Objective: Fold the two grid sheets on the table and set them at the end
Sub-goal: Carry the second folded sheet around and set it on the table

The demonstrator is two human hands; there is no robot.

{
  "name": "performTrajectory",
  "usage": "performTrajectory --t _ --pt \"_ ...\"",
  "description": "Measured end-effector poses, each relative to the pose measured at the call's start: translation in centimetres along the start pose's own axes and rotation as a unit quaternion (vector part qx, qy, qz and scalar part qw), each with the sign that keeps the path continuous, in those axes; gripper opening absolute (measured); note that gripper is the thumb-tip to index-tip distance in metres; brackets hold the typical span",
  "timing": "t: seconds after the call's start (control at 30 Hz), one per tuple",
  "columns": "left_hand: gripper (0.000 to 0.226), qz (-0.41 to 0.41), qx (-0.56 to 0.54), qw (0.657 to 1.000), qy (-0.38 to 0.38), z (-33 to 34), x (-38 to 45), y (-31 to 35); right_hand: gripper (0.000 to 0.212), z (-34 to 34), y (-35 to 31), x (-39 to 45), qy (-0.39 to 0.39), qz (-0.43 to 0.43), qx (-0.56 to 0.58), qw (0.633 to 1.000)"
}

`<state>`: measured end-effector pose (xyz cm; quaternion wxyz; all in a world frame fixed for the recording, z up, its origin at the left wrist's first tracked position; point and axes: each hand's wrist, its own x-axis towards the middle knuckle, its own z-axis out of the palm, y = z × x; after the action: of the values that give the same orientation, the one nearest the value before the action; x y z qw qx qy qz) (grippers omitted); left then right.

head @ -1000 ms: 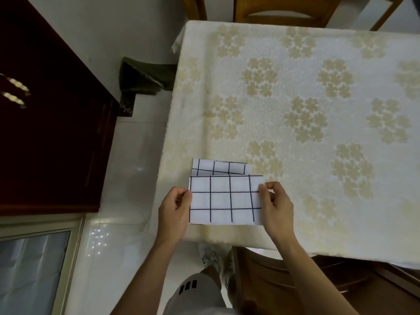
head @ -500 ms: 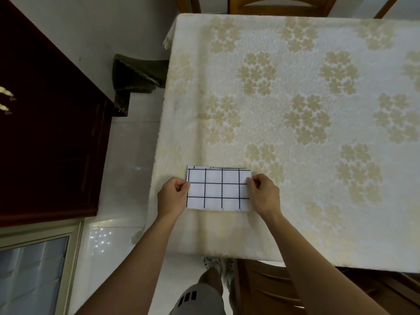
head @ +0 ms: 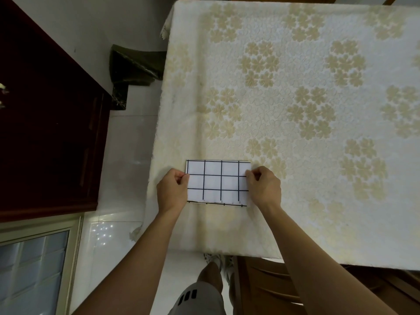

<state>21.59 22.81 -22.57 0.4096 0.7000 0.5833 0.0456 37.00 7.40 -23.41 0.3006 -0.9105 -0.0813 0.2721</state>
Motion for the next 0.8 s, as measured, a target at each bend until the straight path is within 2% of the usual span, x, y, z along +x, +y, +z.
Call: performTrajectory --t 0.33,0.47,0.57,0.67,0.8 --pt "0.014 0.016 -0.009 0.999 0.038 -0.3 0.2 0.1 0.027 -0.8 -0.5 0.2 0.001 -0.008 0.004 1.0" --pt "0.008 0.143 0.053 0.988 0.036 -1.6 -1.6 -1.5 0.018 -1.7 0.7 -1.0 0.025 -0.066 -0.028 0.997" --pt "0.01 0.273 0.147 0.95 0.029 -2.3 -3.9 -2.6 0.013 -2.4 1.9 -2.6 0.036 -0.147 -0.065 0.986" --pt "0.027 0.339 0.222 0.914 0.013 -2.8 -5.6 -3.8 0.013 -2.7 3.6 -4.2 0.042 -0.244 -0.129 0.96" --pt "0.04 0.391 0.25 0.886 -0.002 -2.2 -8.0 -4.8 0.026 -2.7 5.9 -6.7 0.038 -0.35 -0.225 0.909"
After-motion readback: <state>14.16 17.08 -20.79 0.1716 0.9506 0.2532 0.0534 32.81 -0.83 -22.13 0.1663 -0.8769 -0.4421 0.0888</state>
